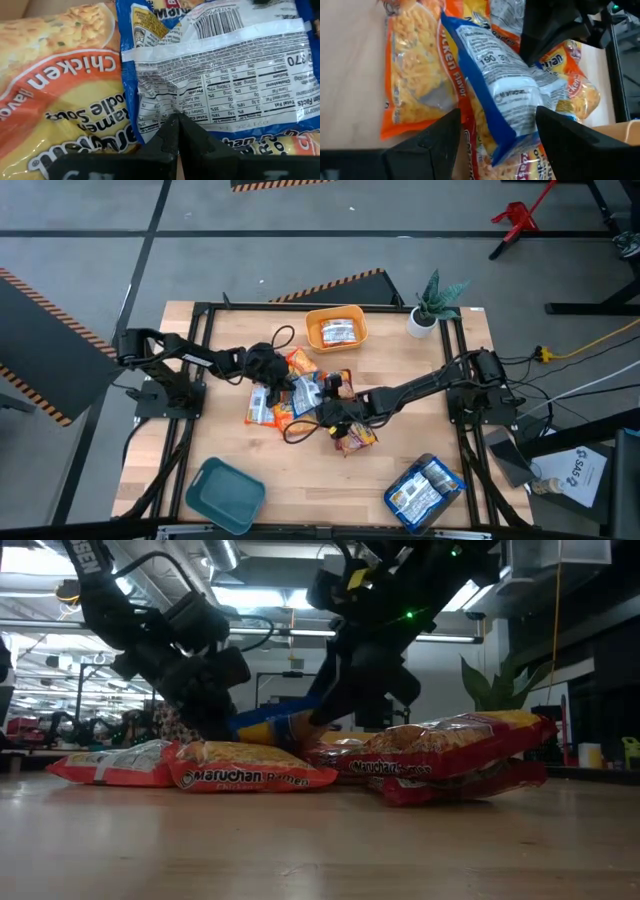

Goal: Sort Maruchan noodles
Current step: Put the blue noodle pack into the black bin

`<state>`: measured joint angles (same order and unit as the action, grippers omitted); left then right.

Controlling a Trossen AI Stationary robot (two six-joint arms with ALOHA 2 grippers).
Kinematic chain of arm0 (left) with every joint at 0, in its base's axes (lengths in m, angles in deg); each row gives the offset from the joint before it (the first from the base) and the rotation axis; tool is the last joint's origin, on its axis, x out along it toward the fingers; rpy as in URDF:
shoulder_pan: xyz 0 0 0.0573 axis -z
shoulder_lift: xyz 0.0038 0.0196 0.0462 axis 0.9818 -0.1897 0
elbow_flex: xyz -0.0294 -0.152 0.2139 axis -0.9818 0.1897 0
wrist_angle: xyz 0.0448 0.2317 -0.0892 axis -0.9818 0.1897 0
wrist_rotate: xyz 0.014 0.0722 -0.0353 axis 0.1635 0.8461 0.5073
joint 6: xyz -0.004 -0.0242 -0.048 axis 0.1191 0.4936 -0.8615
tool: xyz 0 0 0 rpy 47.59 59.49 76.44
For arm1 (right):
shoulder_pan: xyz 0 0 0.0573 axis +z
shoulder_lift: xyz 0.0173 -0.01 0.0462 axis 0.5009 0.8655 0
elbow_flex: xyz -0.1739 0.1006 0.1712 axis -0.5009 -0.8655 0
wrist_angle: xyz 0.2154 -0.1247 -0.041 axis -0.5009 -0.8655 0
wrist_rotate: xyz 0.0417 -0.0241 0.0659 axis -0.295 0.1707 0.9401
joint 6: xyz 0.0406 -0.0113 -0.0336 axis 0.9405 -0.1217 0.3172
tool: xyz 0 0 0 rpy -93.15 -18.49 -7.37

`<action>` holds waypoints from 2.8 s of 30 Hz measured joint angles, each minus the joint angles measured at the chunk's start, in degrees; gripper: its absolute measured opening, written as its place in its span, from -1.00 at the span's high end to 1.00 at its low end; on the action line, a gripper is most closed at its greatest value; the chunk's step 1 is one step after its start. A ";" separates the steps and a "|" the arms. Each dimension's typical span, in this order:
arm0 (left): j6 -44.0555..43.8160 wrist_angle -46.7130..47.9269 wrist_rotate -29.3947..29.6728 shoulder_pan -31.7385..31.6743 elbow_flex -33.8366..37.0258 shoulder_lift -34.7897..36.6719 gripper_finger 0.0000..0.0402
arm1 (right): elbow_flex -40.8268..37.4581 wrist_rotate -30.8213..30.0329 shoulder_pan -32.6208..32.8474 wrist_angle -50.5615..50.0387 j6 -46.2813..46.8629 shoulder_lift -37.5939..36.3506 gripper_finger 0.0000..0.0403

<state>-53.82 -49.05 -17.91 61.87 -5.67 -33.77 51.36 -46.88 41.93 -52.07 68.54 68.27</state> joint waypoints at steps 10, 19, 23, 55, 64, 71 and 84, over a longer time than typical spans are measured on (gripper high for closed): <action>0.04 -0.09 0.48 0.00 0.00 0.00 1.00 | 0.00 4.64 -2.69 2.35 -11.39 2.26 -0.21; 0.06 0.00 0.68 0.00 0.00 -0.02 1.00 | 0.07 -1.81 -3.32 8.00 -19.50 3.65 -0.19; 0.04 0.00 0.66 0.00 0.00 -0.02 1.00 | 0.07 -2.93 -3.27 7.96 -20.69 3.65 -0.05; -9.18 6.85 -3.69 -1.29 -0.03 17.99 1.00 | 15.38 -7.25 0.51 -11.68 -6.96 3.74 0.49; -13.00 9.03 -2.43 -1.24 -0.04 30.60 1.00 | 31.78 3.04 2.80 -39.22 29.34 3.74 0.49; -14.08 9.03 -0.83 -1.25 -0.04 36.26 1.00 | 44.08 11.93 8.00 -62.00 57.24 2.86 0.49; -17.96 9.18 -1.23 -0.68 -0.04 37.05 1.00 | 47.67 14.63 29.45 -72.87 96.73 -7.70 0.45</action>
<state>-71.78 -39.87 -19.14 61.19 -5.71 3.27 99.03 -32.25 71.39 -124.94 165.27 60.57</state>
